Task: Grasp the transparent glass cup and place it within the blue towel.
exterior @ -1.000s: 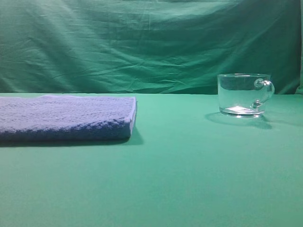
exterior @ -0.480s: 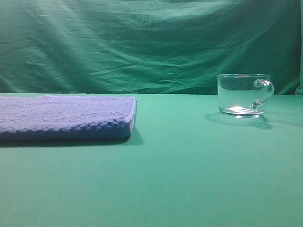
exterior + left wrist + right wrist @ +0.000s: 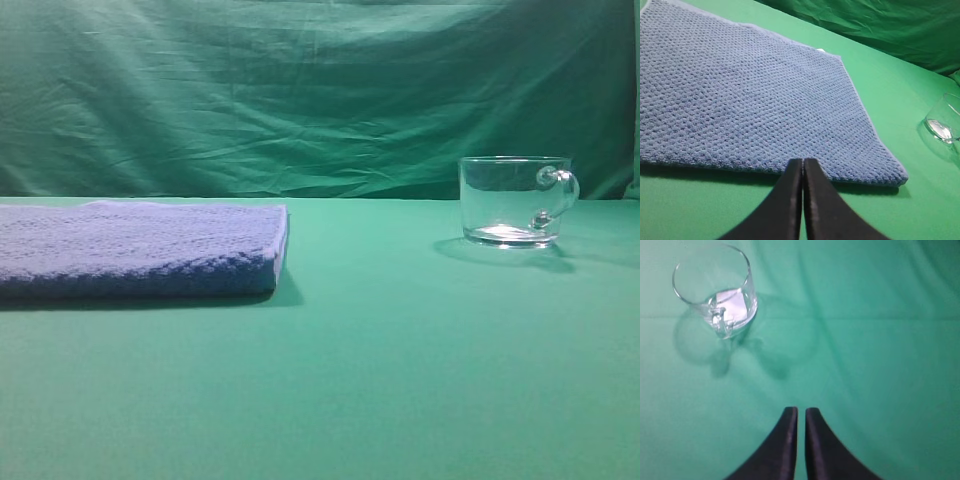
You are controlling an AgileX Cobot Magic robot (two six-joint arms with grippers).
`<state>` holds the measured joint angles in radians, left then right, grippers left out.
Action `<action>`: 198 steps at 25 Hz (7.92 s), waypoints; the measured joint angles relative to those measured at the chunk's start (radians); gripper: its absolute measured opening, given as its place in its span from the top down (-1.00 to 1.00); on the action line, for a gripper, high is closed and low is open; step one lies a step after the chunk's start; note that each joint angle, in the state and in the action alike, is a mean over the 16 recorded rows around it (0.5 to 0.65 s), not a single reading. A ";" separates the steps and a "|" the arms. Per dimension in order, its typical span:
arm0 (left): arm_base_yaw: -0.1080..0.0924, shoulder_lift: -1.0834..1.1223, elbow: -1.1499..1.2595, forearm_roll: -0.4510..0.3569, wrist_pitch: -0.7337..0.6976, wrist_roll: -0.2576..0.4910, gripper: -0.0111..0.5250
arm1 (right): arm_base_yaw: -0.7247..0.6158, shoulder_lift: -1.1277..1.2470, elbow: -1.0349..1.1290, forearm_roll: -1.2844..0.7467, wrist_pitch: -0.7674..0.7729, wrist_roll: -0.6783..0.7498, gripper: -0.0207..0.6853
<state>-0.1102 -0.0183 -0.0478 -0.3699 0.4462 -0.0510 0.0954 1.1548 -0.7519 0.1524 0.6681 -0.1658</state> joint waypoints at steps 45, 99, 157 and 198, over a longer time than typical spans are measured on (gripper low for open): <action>0.000 0.000 0.000 0.000 0.000 0.000 0.96 | 0.205 0.691 -0.558 0.012 -0.022 -0.060 0.65; 0.000 0.000 0.000 0.000 0.000 0.000 0.96 | 0.695 0.850 -1.188 0.032 0.174 -0.123 0.01; 0.000 0.000 0.000 0.000 0.000 0.000 0.96 | 0.227 -0.487 0.017 -0.074 -0.097 0.073 0.81; 0.000 0.000 0.000 0.000 0.000 0.000 0.96 | -0.069 -1.164 0.779 -0.085 -0.293 0.061 0.81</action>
<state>-0.1102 -0.0183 -0.0478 -0.3699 0.4462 -0.0510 0.0266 -0.0093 0.0271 0.0670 0.3750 -0.1047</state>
